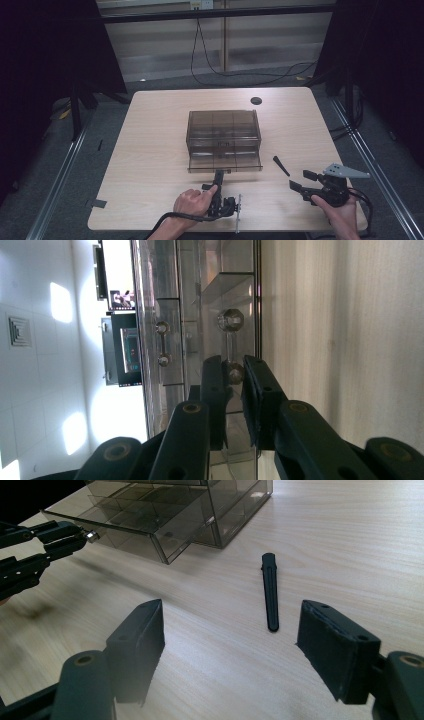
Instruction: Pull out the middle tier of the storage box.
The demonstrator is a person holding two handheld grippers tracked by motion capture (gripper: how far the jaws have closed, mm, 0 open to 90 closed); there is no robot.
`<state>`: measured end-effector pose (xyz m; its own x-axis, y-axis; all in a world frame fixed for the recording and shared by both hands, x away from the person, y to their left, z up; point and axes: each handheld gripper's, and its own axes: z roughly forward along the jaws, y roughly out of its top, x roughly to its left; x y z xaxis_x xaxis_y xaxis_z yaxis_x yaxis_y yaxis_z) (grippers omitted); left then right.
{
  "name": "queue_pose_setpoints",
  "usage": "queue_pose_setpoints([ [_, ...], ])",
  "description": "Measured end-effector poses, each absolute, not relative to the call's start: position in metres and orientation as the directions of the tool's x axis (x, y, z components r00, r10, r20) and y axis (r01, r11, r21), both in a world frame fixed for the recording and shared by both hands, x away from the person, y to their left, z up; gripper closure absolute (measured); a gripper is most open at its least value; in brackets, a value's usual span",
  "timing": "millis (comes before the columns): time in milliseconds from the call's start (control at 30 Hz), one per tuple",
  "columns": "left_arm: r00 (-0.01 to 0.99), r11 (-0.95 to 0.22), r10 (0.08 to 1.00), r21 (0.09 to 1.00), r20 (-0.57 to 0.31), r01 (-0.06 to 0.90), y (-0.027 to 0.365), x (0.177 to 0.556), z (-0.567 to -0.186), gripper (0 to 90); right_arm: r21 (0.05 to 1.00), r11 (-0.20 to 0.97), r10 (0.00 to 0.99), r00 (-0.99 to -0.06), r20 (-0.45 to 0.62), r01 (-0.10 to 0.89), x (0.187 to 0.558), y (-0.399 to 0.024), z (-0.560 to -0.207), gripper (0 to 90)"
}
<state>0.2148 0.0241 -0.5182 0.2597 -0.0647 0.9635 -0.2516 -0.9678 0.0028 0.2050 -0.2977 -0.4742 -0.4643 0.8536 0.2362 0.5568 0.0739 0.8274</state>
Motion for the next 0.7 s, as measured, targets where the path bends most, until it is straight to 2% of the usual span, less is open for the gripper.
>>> queue_pose_setpoints([
  [700,0.279,-0.963,-0.083,-0.006,0.957,-0.268,0.0275,0.2116,-0.5206,80.3,0.827,0.074,0.854,-0.463,0.236,0.558,0.2054,-0.2978,-0.4745,26.3],
])
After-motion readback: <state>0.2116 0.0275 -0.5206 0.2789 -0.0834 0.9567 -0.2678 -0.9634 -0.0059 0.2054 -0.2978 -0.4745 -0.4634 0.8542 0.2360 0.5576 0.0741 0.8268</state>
